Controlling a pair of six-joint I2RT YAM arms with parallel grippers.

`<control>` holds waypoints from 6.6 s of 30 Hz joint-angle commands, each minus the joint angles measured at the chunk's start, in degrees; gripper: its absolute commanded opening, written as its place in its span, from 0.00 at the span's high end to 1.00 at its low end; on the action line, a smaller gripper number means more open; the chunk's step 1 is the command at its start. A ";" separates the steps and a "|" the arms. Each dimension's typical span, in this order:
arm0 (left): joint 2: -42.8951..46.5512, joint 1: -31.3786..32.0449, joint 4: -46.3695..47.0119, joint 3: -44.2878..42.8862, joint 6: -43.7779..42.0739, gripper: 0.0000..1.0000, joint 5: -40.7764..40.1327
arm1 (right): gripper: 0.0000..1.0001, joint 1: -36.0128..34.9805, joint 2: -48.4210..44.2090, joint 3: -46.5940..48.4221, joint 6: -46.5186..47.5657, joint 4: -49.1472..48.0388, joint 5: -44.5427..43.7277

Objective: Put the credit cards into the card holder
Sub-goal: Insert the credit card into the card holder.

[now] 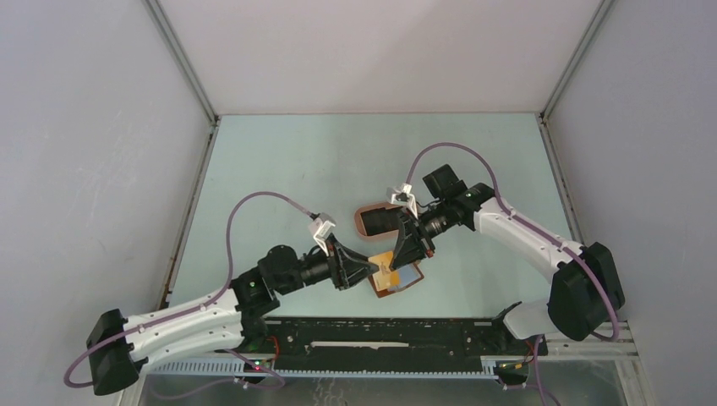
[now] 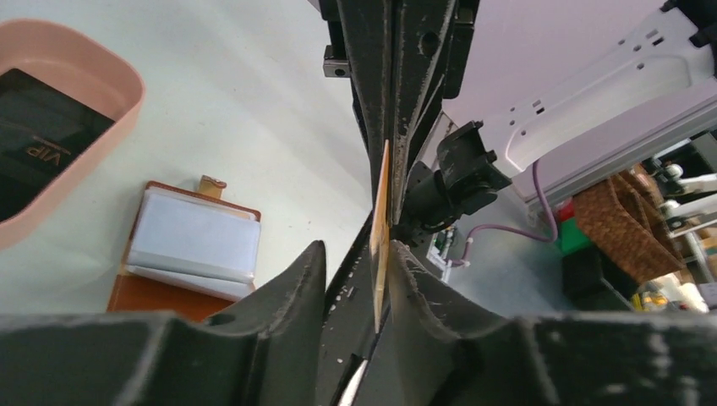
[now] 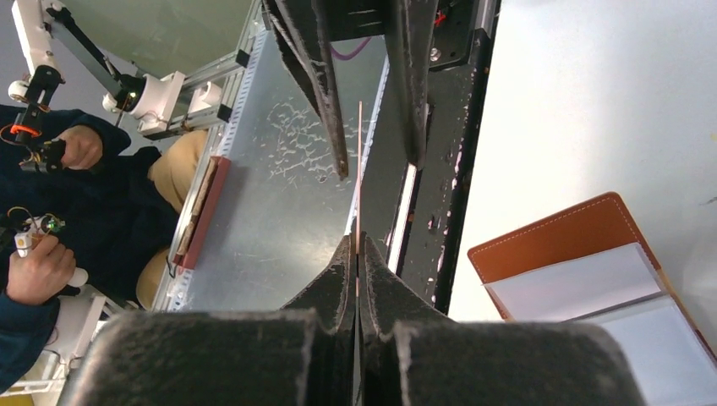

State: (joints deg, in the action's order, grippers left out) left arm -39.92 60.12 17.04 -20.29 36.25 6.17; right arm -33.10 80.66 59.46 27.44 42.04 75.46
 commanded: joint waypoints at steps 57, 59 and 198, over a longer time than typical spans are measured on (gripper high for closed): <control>-30.80 -5.98 22.70 11.99 35.44 1.00 -11.63 | 0.87 -0.11 14.22 0.21 1.87 -2.59 -40.49; -32.20 -5.62 24.87 12.14 36.42 1.00 -12.63 | 0.87 -0.21 14.71 0.42 1.64 -2.50 -41.05; -73.41 0.44 63.91 9.92 53.14 0.93 -15.73 | 0.58 2.60 6.92 1.85 5.18 1.25 -33.74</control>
State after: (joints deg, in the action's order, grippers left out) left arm -112.42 60.86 83.46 -10.09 91.46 -9.87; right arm -30.61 91.94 62.28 29.19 43.86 34.09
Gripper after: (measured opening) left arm 0.060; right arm 0.450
